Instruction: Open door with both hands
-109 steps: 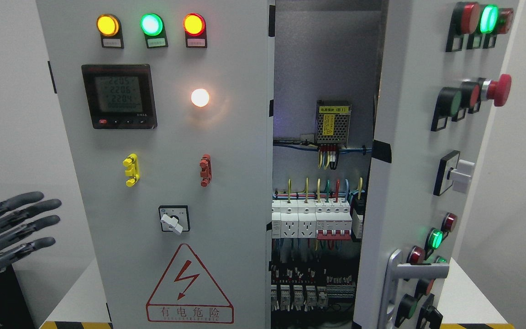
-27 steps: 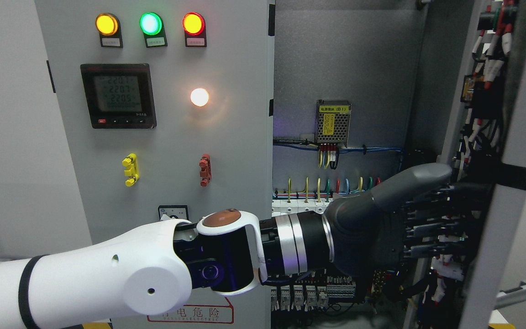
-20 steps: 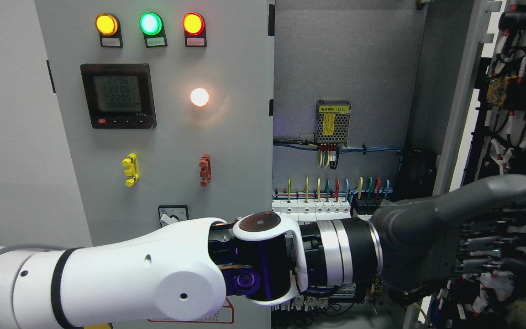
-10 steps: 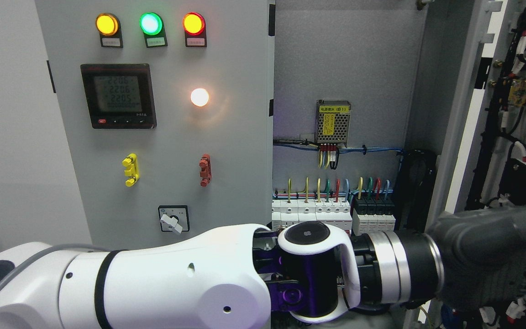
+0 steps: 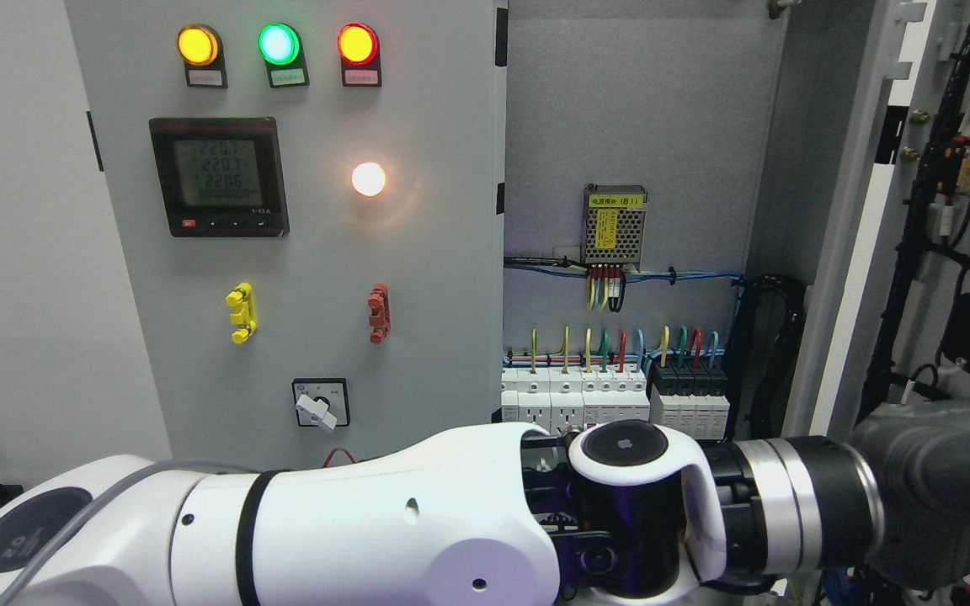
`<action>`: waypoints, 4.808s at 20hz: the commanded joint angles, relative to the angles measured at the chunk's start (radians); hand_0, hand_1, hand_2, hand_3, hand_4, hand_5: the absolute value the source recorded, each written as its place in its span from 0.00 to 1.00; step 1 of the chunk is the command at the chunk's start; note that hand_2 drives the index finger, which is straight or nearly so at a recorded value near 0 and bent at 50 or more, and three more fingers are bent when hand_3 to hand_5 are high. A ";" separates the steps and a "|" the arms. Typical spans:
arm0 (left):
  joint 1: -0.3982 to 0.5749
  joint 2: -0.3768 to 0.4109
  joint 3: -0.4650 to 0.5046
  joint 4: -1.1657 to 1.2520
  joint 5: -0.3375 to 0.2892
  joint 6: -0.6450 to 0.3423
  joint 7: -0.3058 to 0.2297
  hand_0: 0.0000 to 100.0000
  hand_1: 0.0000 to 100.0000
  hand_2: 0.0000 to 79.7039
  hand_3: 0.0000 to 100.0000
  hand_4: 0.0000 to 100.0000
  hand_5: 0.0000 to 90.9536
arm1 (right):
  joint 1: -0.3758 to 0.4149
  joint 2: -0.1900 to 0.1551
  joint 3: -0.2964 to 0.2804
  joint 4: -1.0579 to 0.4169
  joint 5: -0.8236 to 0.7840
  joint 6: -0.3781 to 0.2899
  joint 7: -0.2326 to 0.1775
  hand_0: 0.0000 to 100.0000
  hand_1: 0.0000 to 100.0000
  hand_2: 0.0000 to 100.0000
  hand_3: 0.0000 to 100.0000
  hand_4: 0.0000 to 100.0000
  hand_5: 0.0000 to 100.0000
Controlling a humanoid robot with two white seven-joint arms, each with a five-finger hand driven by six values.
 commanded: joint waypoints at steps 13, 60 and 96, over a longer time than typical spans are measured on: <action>0.058 0.035 0.003 0.056 -0.035 0.006 -0.005 0.12 0.39 0.00 0.00 0.00 0.00 | 0.000 0.000 0.000 0.000 0.000 0.000 0.000 0.12 0.39 0.00 0.00 0.00 0.00; 1.592 0.851 1.043 -0.231 -0.644 0.213 -0.244 0.12 0.39 0.00 0.00 0.00 0.00 | 0.000 0.000 0.000 0.000 0.000 0.000 0.000 0.12 0.39 0.00 0.00 0.00 0.00; 2.431 0.426 1.220 0.248 -1.347 0.060 -0.251 0.12 0.39 0.00 0.00 0.00 0.00 | 0.000 0.000 0.000 0.000 0.000 0.000 0.000 0.12 0.39 0.00 0.00 0.00 0.00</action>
